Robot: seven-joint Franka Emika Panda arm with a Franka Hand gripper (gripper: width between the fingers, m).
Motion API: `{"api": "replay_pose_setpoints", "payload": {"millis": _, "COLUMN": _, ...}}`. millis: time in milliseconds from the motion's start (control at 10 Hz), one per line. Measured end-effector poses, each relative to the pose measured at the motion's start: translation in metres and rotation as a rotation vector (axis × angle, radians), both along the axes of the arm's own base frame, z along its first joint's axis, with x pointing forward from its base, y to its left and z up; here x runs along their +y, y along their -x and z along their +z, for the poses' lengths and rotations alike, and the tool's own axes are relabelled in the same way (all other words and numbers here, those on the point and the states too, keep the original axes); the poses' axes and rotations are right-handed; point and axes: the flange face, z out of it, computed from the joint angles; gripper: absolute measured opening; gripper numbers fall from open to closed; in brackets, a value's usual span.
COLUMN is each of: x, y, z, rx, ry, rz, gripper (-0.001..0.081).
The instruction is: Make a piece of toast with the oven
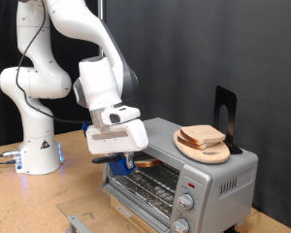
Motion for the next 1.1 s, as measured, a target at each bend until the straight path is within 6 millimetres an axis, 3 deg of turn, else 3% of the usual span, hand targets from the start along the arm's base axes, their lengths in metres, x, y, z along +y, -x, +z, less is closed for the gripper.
{"api": "replay_pose_setpoints", "payload": {"millis": 1100, "x": -0.0011, "y": 0.0041, "z": -0.0034, "rx": 0.075, "ry": 0.127, "rz": -0.148, "gripper": 0.0393}}
